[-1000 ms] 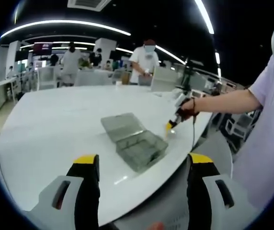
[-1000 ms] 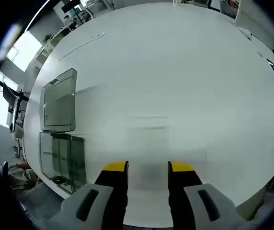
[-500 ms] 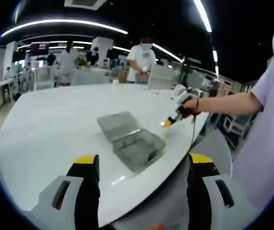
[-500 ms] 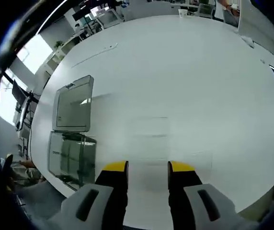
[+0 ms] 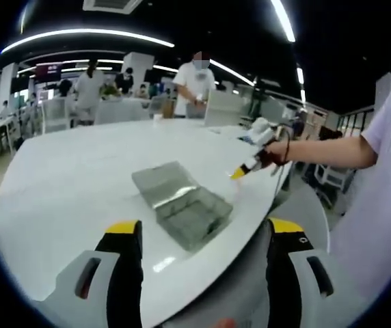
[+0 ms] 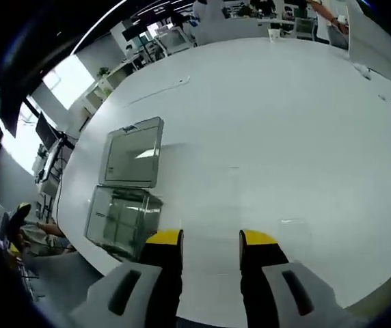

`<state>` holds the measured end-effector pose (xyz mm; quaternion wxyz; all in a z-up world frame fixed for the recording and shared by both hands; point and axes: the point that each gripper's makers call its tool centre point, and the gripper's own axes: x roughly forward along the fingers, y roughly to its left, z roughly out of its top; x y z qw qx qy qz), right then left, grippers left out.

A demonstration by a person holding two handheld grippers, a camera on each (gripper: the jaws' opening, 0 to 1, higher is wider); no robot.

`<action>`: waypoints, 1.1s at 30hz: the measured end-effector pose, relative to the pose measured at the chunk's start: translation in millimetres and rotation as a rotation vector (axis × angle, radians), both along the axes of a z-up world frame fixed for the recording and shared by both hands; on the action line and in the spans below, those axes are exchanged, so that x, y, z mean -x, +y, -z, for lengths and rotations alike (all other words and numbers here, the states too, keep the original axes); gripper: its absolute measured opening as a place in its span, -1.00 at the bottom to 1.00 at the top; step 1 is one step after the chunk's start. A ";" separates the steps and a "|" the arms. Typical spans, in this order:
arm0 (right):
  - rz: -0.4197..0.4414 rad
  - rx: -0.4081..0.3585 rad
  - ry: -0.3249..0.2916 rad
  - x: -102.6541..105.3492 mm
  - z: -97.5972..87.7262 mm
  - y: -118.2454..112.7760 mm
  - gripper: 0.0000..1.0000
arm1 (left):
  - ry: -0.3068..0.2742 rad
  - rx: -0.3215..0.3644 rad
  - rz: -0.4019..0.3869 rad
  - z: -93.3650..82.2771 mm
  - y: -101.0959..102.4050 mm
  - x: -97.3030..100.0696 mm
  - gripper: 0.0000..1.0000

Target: Insert the divider into the dual guide fixture by aligning both edges with the guide slots and pushing it downward to the bottom, including one-sided entry, uneven engagement, binding, and posture correction.

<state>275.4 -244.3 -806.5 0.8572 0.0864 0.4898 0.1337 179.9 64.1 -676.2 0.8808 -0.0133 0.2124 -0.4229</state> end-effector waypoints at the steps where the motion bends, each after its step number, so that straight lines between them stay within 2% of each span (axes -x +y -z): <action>1: -0.002 -0.001 0.000 0.4 -1.1 0.5 -0.44 | -0.002 0.000 0.000 -0.6 -1.5 -0.5 0.43; 8: -0.098 -0.013 -0.057 3.1 -23.0 15.1 -0.44 | -0.012 0.010 -0.029 -5.7 -6.3 -3.9 0.43; 13: -0.205 -0.005 -0.155 0.2 -51.9 31.2 -0.44 | -0.031 0.016 -0.058 -13.5 -7.2 -9.5 0.42; 17: -0.282 0.011 -0.224 0.4 -66.9 44.0 -0.44 | -0.038 0.007 -0.071 -14.1 -10.9 -13.8 0.40; 22: -0.350 0.003 -0.263 1.2 -75.7 57.0 -0.44 | -0.049 0.004 -0.068 -14.9 -16.7 -16.3 0.39; 27: -0.435 0.000 -0.311 3.9 -83.0 69.4 -0.44 | -0.044 0.046 -0.100 -19.7 -24.0 -26.1 0.32; 30: -0.511 0.024 -0.365 6.0 -88.0 77.4 -0.44 | -0.039 0.056 -0.093 -20.8 -33.9 -30.8 0.29; 33: -0.576 0.064 -0.409 6.8 -90.9 82.9 -0.44 | -0.042 0.032 -0.069 -19.9 -45.7 -34.1 0.26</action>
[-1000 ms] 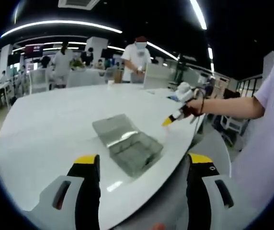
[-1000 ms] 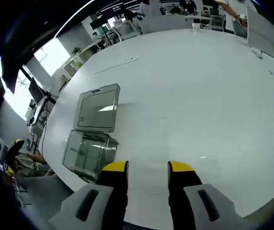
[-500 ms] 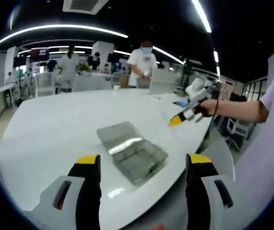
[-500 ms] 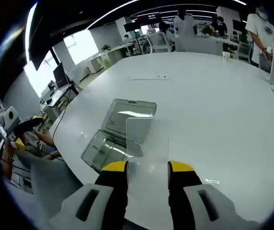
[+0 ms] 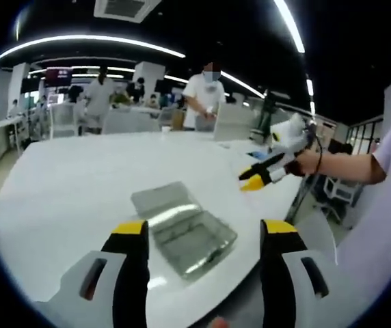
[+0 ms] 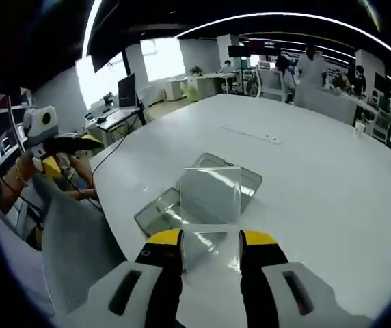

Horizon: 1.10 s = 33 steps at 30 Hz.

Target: Insert the divider into the dual guide fixture by aligning both edges with the guide slots and pushing it downward to the bottom, including one-sided entry, uneven engagement, binding, and posture correction.

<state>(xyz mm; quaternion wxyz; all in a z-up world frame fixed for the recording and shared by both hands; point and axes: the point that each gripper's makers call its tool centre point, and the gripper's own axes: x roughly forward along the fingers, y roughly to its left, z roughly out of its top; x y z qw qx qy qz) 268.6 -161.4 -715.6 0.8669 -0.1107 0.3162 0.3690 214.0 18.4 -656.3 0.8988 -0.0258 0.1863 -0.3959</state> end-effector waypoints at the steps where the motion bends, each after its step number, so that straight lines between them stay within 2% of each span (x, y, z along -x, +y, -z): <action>1: -0.012 0.012 -0.009 0.0 -0.2 0.8 -0.44 | -0.001 -0.006 0.012 -0.2 -5.7 -1.1 0.25; 4: -0.047 0.004 -0.021 1.7 -5.3 7.7 -0.44 | -0.005 0.011 0.027 -3.8 -17.2 -8.4 0.14; 10: -0.104 0.019 -0.069 1.6 -16.7 12.3 -0.44 | -0.001 0.147 0.052 -27.4 -41.4 -24.7 0.04; 13: -0.147 0.045 -0.120 2.3 -23.8 15.0 -0.44 | 0.011 0.156 0.059 -29.6 -46.0 -30.4 0.00; 16: -0.182 0.081 -0.162 4.1 -27.1 17.6 -0.44 | 0.027 0.130 0.076 -25.4 -50.9 -34.8 -0.03; 22: -0.215 0.099 -0.189 8.0 -30.1 24.7 -0.44 | 0.086 0.138 0.111 -20.7 -66.4 -39.1 -0.02; 27: -0.264 0.151 -0.224 11.9 -33.2 32.1 -0.44 | 0.128 0.143 0.125 -18.9 -78.0 -44.8 0.05; 30: -0.279 0.158 -0.241 13.6 -36.2 36.2 -0.44 | 0.138 0.129 0.122 -15.0 -81.1 -49.7 -0.10; 33: -0.305 0.188 -0.265 14.9 -36.7 39.1 -0.44 | 0.158 0.154 0.126 -15.8 -84.8 -51.6 -0.21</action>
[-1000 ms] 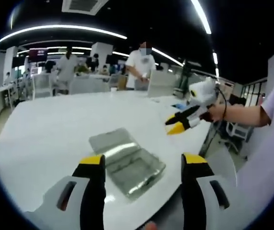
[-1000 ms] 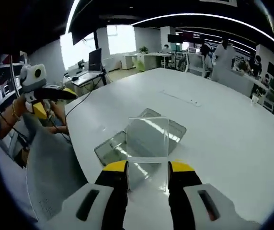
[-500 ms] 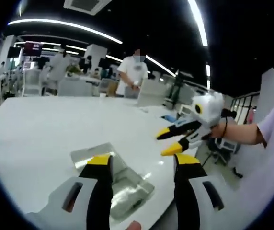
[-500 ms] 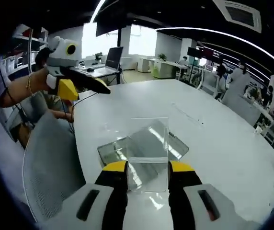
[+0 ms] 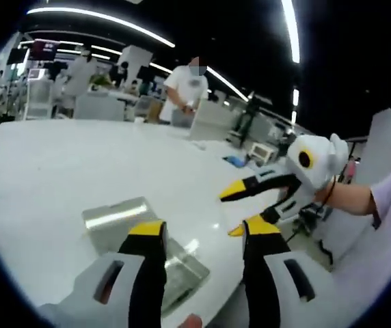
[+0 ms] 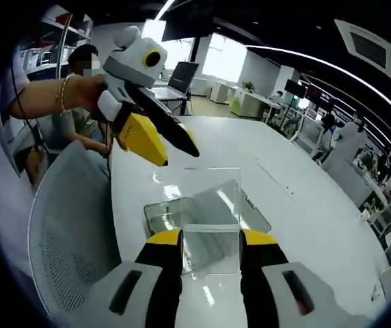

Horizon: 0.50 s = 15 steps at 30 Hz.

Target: Insert the divider into the dual guide fixture by aligning both edges with the guide slots and pushing it downward to the bottom, including one-sided entry, uneven engagement, binding, and posture correction.

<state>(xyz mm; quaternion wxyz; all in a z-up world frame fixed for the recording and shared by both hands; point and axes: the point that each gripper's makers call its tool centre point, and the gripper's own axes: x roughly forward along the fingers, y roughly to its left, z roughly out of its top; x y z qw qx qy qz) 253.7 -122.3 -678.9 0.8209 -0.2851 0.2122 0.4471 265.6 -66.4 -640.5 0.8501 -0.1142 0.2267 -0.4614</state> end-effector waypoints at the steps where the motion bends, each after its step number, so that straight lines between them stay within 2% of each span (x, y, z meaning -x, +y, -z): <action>1: -0.005 0.005 -0.003 0.7 0.0 1.0 -0.44 | 0.004 0.005 0.000 -0.3 -0.8 -1.2 -0.22; 5: -0.042 0.050 -0.034 2.9 1.3 5.3 -0.44 | 0.015 0.007 0.009 -0.5 -5.0 -1.8 -0.34; 15: -0.066 0.073 -0.071 1.4 -5.5 11.6 -0.44 | 0.040 -0.012 0.044 3.3 -14.3 3.9 -0.42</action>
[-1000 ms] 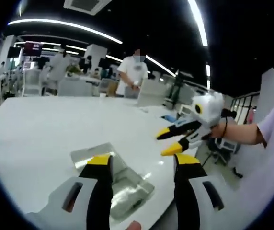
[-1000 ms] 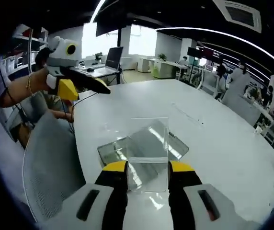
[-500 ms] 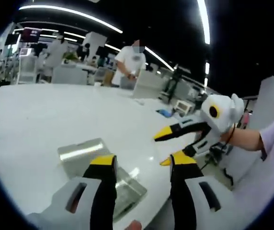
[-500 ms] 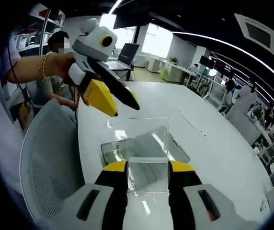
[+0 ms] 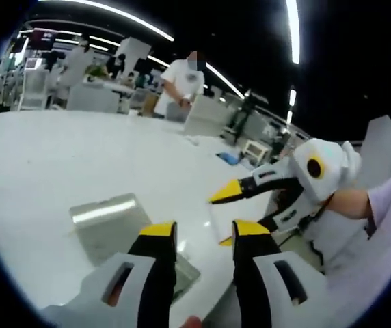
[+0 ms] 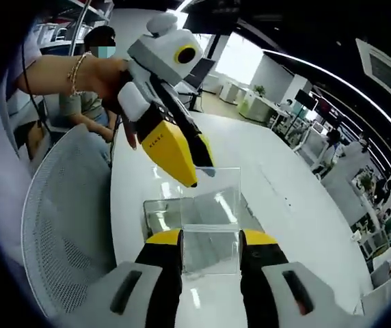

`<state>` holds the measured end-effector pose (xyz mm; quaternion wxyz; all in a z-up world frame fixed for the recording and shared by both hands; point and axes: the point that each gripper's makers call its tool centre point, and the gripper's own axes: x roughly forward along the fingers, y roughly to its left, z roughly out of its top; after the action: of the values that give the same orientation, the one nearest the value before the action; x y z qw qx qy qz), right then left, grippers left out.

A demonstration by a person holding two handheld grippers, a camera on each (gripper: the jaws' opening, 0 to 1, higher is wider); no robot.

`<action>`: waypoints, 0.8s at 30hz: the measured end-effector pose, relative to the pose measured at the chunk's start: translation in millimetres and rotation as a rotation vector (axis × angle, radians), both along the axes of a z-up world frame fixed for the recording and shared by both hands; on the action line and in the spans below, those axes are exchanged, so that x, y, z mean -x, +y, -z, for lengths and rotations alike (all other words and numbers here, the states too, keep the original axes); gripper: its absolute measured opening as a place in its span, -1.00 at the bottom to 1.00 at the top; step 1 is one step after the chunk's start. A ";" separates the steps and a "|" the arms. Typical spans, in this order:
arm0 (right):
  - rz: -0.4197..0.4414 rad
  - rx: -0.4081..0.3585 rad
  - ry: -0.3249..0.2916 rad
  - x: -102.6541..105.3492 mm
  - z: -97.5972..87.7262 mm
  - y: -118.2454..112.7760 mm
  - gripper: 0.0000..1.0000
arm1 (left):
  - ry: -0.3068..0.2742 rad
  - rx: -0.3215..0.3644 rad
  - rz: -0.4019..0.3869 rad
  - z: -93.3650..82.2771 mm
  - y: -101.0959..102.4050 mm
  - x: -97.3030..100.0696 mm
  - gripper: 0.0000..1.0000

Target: Insert the divider into the dual guide fixture by aligning both edges with the guide slots and pushing it downward to the bottom, including one-sided entry, uneven engagement, binding, and posture correction.

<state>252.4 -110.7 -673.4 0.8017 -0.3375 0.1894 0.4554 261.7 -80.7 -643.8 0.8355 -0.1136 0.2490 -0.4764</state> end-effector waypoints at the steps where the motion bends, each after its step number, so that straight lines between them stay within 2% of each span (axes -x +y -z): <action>1: -0.005 0.003 -0.006 0.2 -0.8 1.2 -0.44 | 0.001 -0.004 0.001 0.6 -1.1 0.1 -0.42; 13: -0.038 0.048 -0.059 0.3 -2.0 5.9 -0.44 | 0.009 -0.026 0.022 5.3 -8.5 2.6 -0.53; 24: -0.067 0.095 -0.114 0.4 -3.6 8.2 -0.44 | 0.052 -0.026 0.025 8.9 -7.4 3.3 -0.83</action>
<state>252.0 -102.5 -669.8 0.7787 -0.4065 0.1537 0.4525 258.5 -88.1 -652.7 0.8242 -0.1122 0.2781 -0.4803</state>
